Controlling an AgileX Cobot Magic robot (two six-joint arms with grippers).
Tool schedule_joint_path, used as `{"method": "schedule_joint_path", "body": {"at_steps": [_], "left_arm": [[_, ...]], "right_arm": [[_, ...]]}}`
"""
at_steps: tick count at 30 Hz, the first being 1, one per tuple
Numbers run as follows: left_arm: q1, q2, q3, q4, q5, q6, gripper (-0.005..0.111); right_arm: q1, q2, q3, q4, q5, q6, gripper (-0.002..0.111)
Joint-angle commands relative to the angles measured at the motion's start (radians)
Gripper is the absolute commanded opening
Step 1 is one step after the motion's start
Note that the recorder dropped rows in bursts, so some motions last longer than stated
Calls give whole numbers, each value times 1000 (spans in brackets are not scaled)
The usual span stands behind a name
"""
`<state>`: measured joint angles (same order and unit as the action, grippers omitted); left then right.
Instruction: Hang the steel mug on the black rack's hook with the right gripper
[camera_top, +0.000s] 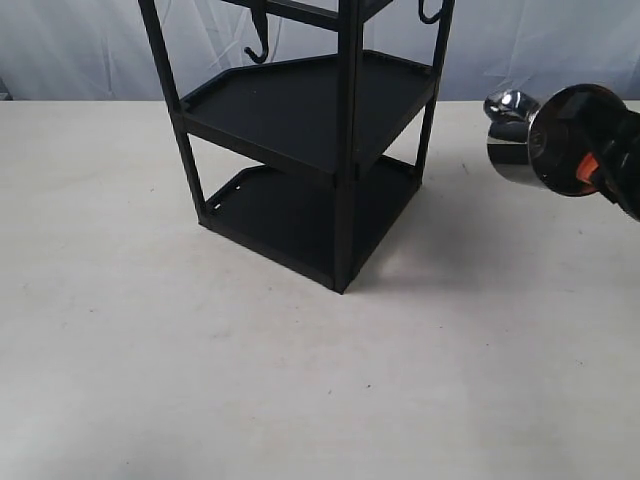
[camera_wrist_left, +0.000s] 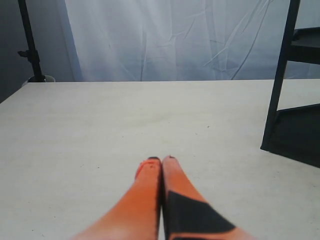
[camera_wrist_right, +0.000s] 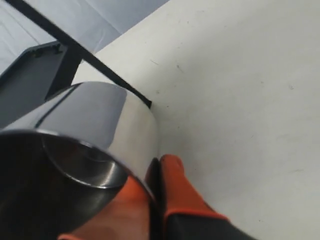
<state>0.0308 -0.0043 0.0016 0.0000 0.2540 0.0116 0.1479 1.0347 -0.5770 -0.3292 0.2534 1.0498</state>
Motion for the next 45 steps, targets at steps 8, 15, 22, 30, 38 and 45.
{"method": "schedule_joint_path", "body": {"at_steps": [8, 15, 22, 30, 38, 45], "left_arm": [[-5, 4, -2, 0, -14, -4, 0], [-5, 4, -2, 0, -14, -4, 0], [-5, 4, -2, 0, -14, -4, 0], [-5, 4, -2, 0, -14, -4, 0], [-5, 4, -2, 0, -14, -4, 0], [-5, 4, -2, 0, -14, -4, 0]], "right_arm": [[-8, 0, 36, 521, -237, -576, -1], [-8, 36, 54, 724, -319, -609, -1], [-6, 39, 191, 880, -750, -596, -1], [114, 120, 220, 878, -1053, -519, -1], [220, 299, 168, 901, -1239, -534, -1], [272, 429, 37, 994, -1279, -768, -1]]}}
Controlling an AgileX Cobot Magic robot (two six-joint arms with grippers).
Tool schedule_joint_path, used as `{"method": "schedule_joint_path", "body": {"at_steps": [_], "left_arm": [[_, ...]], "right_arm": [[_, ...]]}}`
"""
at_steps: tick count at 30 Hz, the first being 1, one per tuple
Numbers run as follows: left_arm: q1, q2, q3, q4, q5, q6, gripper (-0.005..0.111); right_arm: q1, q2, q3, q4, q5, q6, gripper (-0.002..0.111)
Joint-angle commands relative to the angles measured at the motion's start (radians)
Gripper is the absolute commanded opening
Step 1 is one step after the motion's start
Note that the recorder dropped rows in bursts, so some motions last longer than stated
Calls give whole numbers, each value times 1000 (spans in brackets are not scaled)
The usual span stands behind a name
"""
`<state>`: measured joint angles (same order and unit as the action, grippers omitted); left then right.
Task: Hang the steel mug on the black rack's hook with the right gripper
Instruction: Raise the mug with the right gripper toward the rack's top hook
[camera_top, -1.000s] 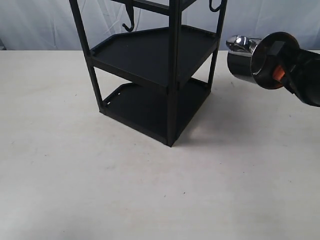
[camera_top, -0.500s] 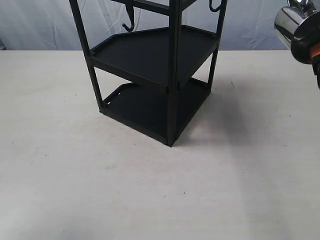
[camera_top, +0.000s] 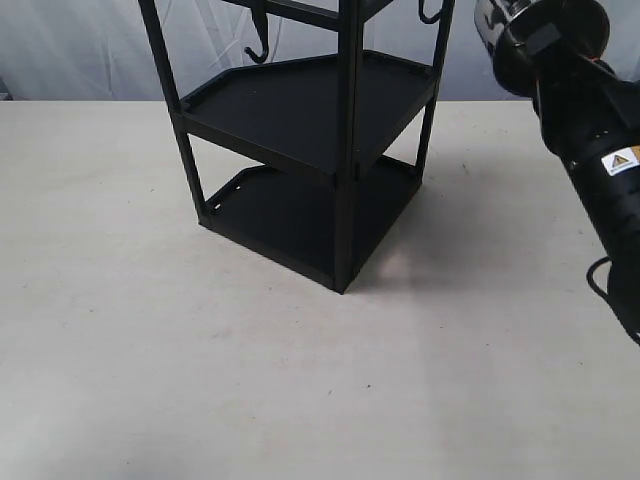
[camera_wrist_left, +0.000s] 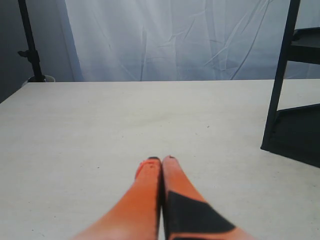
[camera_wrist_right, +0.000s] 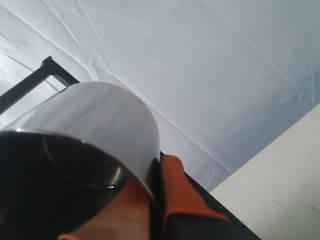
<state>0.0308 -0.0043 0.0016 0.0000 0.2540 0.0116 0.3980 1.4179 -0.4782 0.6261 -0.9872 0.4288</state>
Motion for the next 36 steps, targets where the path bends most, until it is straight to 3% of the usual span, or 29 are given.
{"method": "schedule_joint_path", "body": {"at_steps": [1, 14, 36], "left_arm": [[-5, 4, -2, 0, -14, -4, 0], [-5, 4, -2, 0, -14, -4, 0], [-5, 4, -2, 0, -14, -4, 0]], "right_arm": [[22, 56, -70, 51, -36, -153, -1], [22, 244, -176, 112, -30, -208, -1], [23, 309, -187, 30, 14, -208, -1]]}}
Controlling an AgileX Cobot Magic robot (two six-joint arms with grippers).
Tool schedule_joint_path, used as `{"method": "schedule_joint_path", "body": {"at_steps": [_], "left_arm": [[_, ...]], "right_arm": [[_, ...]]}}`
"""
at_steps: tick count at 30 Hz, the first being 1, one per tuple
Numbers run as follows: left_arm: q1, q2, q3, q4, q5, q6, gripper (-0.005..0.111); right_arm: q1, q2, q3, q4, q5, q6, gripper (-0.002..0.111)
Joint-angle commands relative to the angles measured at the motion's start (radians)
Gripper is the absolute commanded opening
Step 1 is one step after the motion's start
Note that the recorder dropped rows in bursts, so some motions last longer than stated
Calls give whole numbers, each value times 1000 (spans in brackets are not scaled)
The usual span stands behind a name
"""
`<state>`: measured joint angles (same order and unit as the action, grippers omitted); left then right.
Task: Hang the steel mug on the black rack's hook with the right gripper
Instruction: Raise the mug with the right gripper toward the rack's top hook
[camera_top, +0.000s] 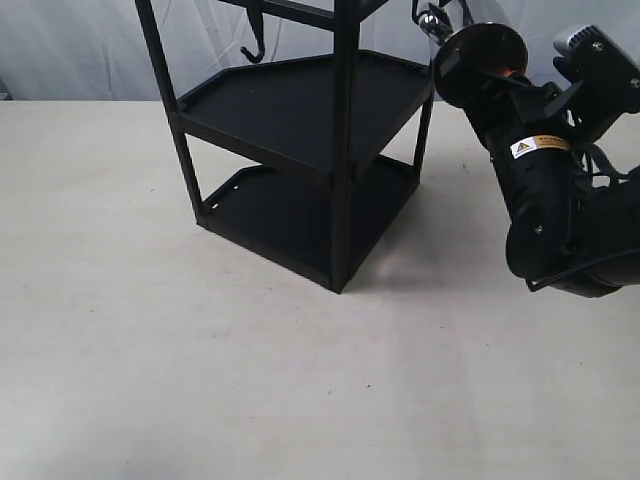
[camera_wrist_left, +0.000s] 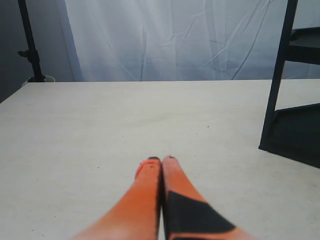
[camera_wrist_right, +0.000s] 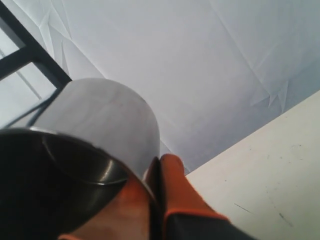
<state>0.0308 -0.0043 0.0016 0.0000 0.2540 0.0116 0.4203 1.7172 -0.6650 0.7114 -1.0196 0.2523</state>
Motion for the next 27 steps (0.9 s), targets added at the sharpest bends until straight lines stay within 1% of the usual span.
{"method": "schedule_joint_path", "body": {"at_steps": [1, 22, 24, 27], "left_arm": [[-5, 4, -2, 0, -14, -4, 0], [-5, 4, -2, 0, -14, -4, 0], [-5, 4, -2, 0, -14, -4, 0], [-5, 4, -2, 0, -14, -4, 0]], "right_arm": [[1, 10, 0, -58, 48, -31, -1], [1, 10, 2, -58, 74, -31, -1], [1, 10, 2, -58, 74, -31, 5], [1, 10, 2, -58, 74, -31, 23]]}}
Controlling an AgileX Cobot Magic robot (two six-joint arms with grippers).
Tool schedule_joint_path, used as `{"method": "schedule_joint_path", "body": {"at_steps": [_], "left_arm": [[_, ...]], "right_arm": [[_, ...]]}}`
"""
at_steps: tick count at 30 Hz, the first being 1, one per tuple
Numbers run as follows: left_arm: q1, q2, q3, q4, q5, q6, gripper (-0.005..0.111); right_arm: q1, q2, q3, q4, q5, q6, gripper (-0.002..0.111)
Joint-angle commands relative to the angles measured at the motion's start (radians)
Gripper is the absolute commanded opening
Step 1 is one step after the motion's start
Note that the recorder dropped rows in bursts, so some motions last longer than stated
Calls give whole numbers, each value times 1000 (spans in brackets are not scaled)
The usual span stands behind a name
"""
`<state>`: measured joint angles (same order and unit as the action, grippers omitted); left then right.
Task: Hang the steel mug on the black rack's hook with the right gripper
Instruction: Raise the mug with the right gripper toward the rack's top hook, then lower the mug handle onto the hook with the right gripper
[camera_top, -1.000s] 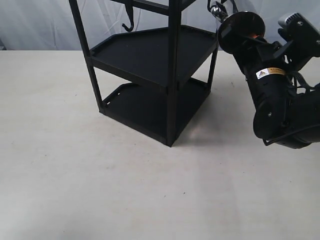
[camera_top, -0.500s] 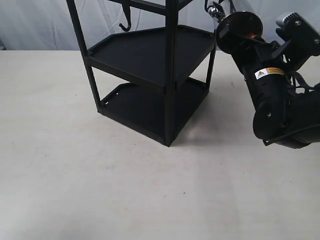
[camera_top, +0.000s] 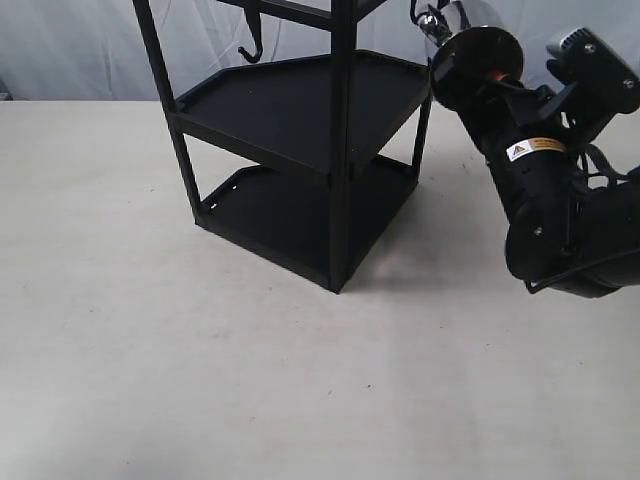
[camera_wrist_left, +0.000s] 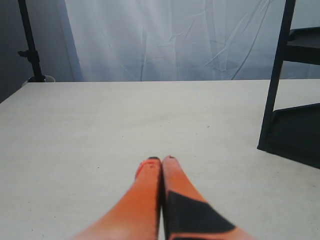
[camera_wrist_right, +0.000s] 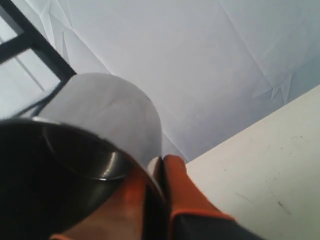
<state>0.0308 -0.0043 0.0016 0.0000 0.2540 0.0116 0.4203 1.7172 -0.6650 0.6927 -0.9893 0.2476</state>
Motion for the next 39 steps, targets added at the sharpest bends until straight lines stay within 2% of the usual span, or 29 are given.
{"method": "schedule_joint_path", "body": {"at_steps": [1, 4, 6, 21, 29, 39], "left_arm": [[-5, 4, -2, 0, -14, -4, 0], [-5, 4, -2, 0, -14, -4, 0], [-5, 4, -2, 0, -14, -4, 0], [-5, 4, -2, 0, -14, -4, 0], [-5, 4, -2, 0, -14, -4, 0], [-5, 4, -2, 0, -14, -4, 0]], "right_arm": [[1, 10, 2, -39, 45, -27, 30], [1, 10, 2, -41, 53, -27, 46], [1, 10, 2, -41, 61, -27, 50], [1, -59, 49, -47, 155, -28, 50], [1, -114, 72, -218, 213, 8, 50], [1, -122, 72, -288, 223, 83, 50]]}}
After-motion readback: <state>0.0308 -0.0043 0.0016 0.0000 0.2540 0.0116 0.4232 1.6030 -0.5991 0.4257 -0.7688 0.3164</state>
